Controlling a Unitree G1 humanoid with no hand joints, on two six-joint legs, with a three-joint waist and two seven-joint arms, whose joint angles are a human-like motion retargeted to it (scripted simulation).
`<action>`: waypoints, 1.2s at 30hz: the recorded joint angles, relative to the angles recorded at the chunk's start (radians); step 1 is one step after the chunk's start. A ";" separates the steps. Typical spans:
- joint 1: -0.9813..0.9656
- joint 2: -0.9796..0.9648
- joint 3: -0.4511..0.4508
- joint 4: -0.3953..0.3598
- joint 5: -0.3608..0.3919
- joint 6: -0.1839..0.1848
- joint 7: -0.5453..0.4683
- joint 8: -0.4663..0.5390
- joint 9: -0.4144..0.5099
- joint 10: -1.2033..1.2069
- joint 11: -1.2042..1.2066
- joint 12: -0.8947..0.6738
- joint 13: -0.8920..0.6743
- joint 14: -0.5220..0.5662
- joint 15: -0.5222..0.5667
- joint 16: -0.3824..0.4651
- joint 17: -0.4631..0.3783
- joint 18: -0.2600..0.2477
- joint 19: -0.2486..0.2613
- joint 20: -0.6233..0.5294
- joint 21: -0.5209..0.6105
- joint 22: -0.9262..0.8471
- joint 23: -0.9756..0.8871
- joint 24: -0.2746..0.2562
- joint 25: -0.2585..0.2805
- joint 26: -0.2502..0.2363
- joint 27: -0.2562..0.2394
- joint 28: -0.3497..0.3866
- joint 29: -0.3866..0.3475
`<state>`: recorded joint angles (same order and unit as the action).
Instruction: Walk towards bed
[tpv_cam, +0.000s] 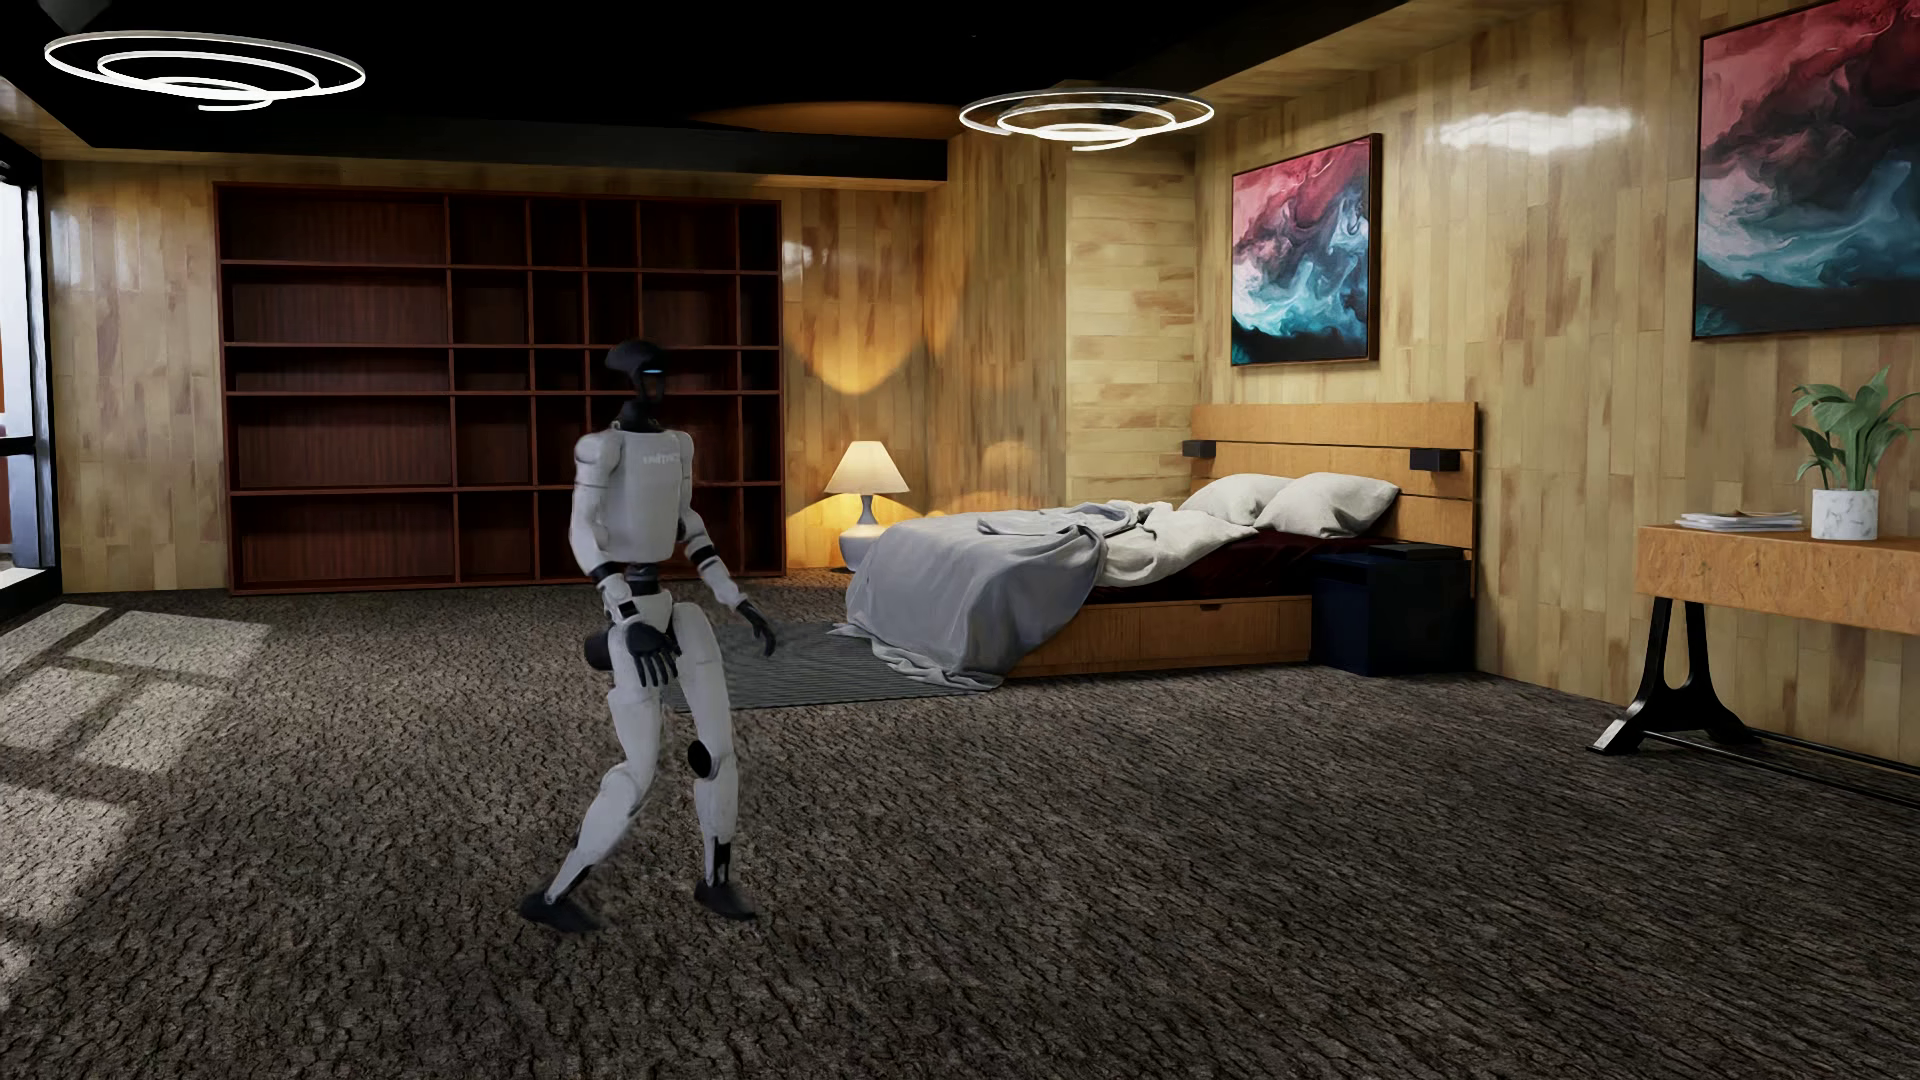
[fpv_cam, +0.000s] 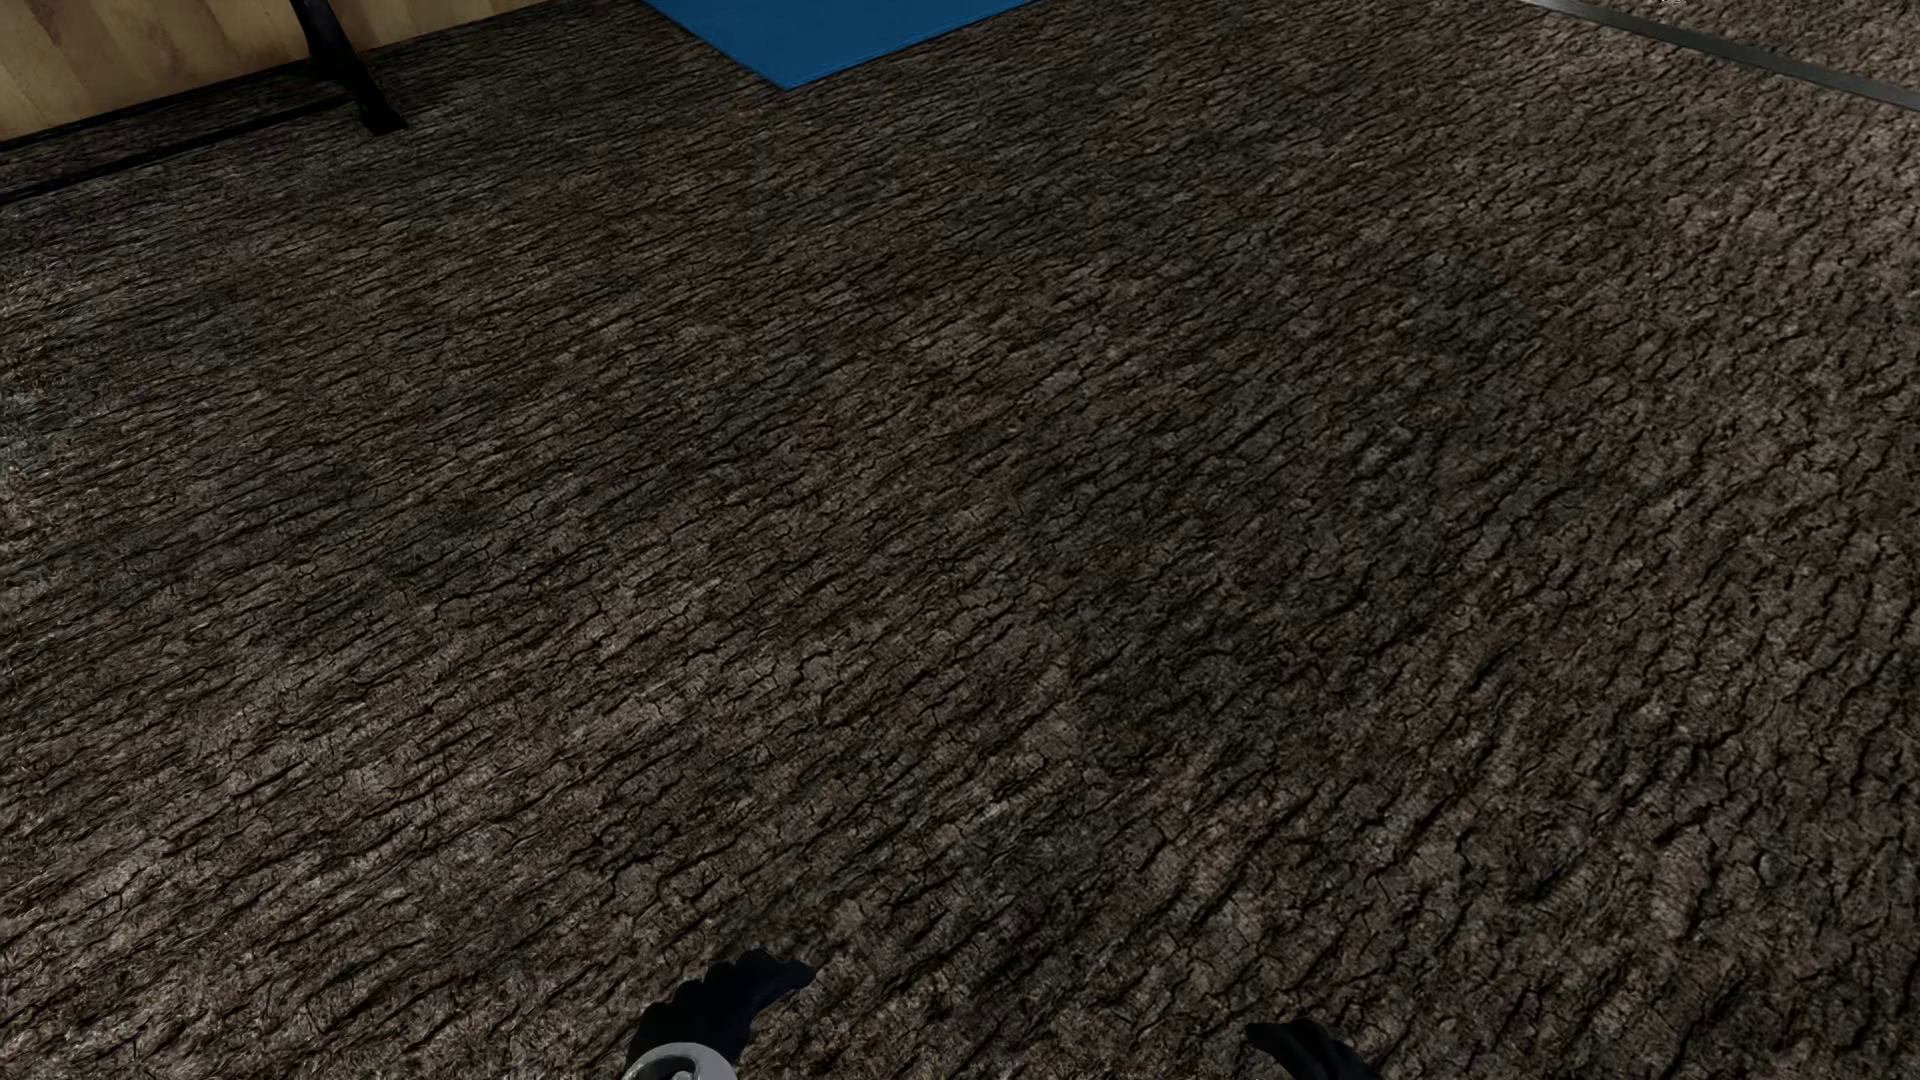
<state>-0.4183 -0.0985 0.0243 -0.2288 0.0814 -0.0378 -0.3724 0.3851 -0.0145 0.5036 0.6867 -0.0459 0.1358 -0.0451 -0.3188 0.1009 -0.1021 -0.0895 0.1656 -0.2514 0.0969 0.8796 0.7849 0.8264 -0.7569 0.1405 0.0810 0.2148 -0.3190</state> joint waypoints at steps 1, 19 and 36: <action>-0.022 0.003 0.004 -0.014 -0.013 0.007 -0.053 -0.093 0.008 0.002 -0.047 -0.008 -0.001 0.018 -0.032 0.005 -0.001 -0.017 -0.082 -0.001 0.007 -0.011 0.004 -0.007 -0.003 -0.002 -0.002 0.003 0.003; -0.189 -0.007 0.018 0.433 -0.155 0.168 0.366 -0.860 0.087 0.285 -0.238 0.243 -0.064 0.029 0.003 0.083 -0.021 -0.050 -0.112 -0.098 0.137 -0.105 0.000 -0.087 -0.065 0.089 -0.066 -0.016 0.120; -0.010 0.141 0.049 0.176 -0.741 -0.011 0.541 -1.026 0.070 0.012 0.064 0.217 0.020 -0.107 0.362 -0.051 -0.129 0.093 -0.145 0.025 0.126 -0.058 -0.133 -0.072 -0.006 0.074 0.053 0.014 0.199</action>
<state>-0.4284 0.0421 0.0735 -0.0527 -0.6595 -0.0486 0.1687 -0.6409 0.0553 0.5153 0.7510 0.1711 0.1560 -0.1523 0.0431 0.0500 -0.2313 0.0034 0.0205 -0.2263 0.2227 0.8215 0.6516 0.7545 -0.7630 0.2149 0.1343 0.2290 -0.1198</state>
